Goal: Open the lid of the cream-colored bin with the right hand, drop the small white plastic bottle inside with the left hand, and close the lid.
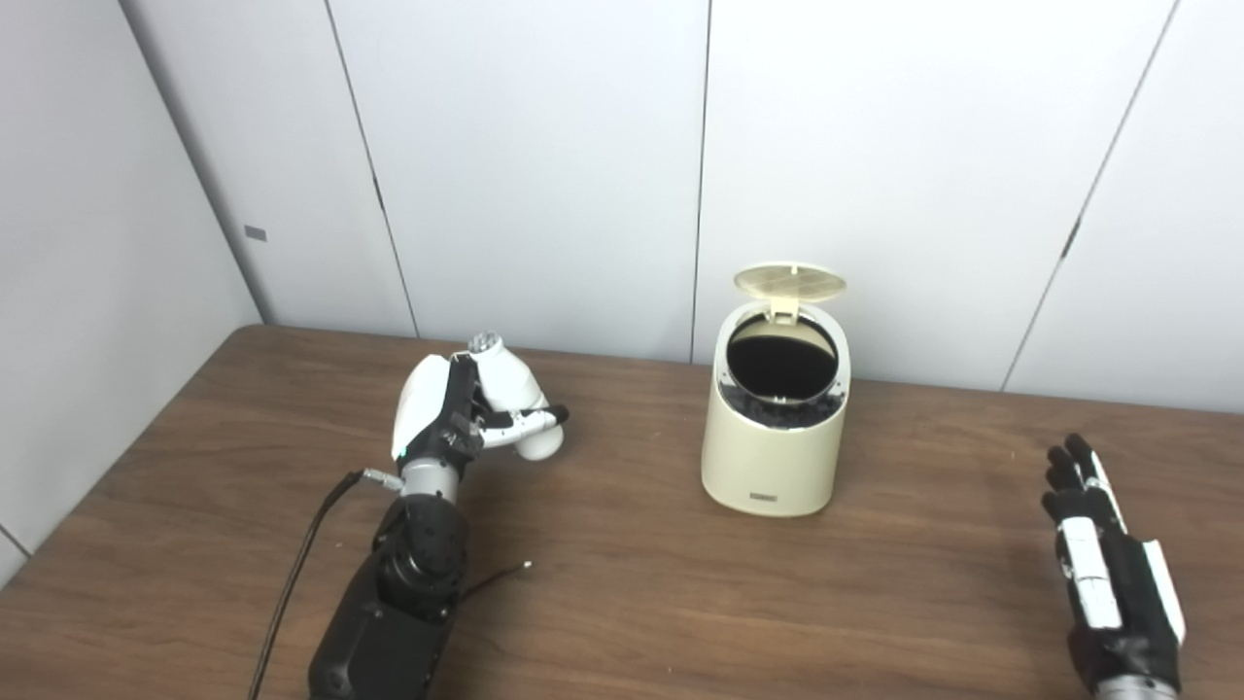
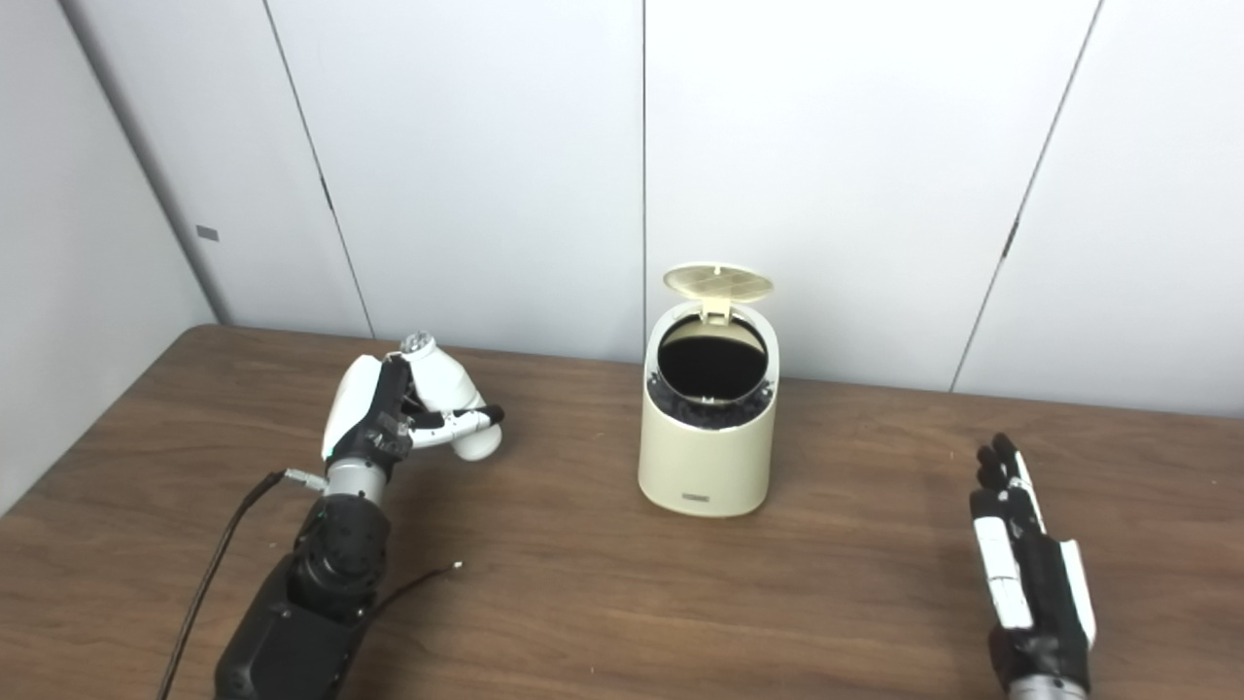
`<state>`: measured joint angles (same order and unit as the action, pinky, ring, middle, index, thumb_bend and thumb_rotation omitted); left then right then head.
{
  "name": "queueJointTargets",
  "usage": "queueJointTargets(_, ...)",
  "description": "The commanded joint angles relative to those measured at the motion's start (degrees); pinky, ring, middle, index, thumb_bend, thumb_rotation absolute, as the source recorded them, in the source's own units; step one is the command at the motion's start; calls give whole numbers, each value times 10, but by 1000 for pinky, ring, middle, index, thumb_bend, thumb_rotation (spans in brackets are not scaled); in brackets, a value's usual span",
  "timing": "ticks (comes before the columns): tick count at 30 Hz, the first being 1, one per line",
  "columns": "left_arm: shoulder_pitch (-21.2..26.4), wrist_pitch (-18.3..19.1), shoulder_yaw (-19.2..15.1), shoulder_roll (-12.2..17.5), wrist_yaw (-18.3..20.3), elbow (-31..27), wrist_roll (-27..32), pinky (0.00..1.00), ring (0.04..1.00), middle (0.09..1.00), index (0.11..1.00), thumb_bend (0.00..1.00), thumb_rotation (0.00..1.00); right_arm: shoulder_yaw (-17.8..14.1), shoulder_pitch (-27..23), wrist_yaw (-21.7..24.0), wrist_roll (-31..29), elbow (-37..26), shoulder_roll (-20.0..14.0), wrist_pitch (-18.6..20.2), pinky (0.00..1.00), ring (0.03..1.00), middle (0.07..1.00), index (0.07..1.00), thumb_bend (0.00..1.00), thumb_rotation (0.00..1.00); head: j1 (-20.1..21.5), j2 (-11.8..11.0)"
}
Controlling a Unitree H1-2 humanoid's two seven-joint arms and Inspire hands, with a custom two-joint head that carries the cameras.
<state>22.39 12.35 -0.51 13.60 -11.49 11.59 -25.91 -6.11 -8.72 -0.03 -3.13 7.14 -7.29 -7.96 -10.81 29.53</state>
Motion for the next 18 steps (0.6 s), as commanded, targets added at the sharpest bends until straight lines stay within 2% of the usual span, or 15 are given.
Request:
queueJointTargets(1,29,-23,-7,6,-24,-9,-1,449,462,522,462,499,0,3,22,1,-9,30,17,-9,975,971,955,963,590,843,-1,0)
queueJointTargets(4,28,-25,-6,5,-28,-11,-4,451,462,524,460,498,0,2,22,1,-9,31,16,-6,976,974,957,964,600,855,-2,1)
queueJointTargets(6,28,-32,-4,7,-32,-9,-4,400,460,512,454,481,0,1,20,3,-14,36,16,-9,981,977,959,964,605,863,-2,1)
queueJointTargets(11,28,-40,-5,7,-36,-9,-2,385,459,505,454,477,0,-1,18,7,-23,45,15,-15,980,980,962,967,613,863,-2,0)
queueJointTargets(18,19,-32,9,1,-28,-64,-20,375,454,504,465,477,0,0,16,4,-23,46,16,-13,979,967,952,959,641,858,8,4)
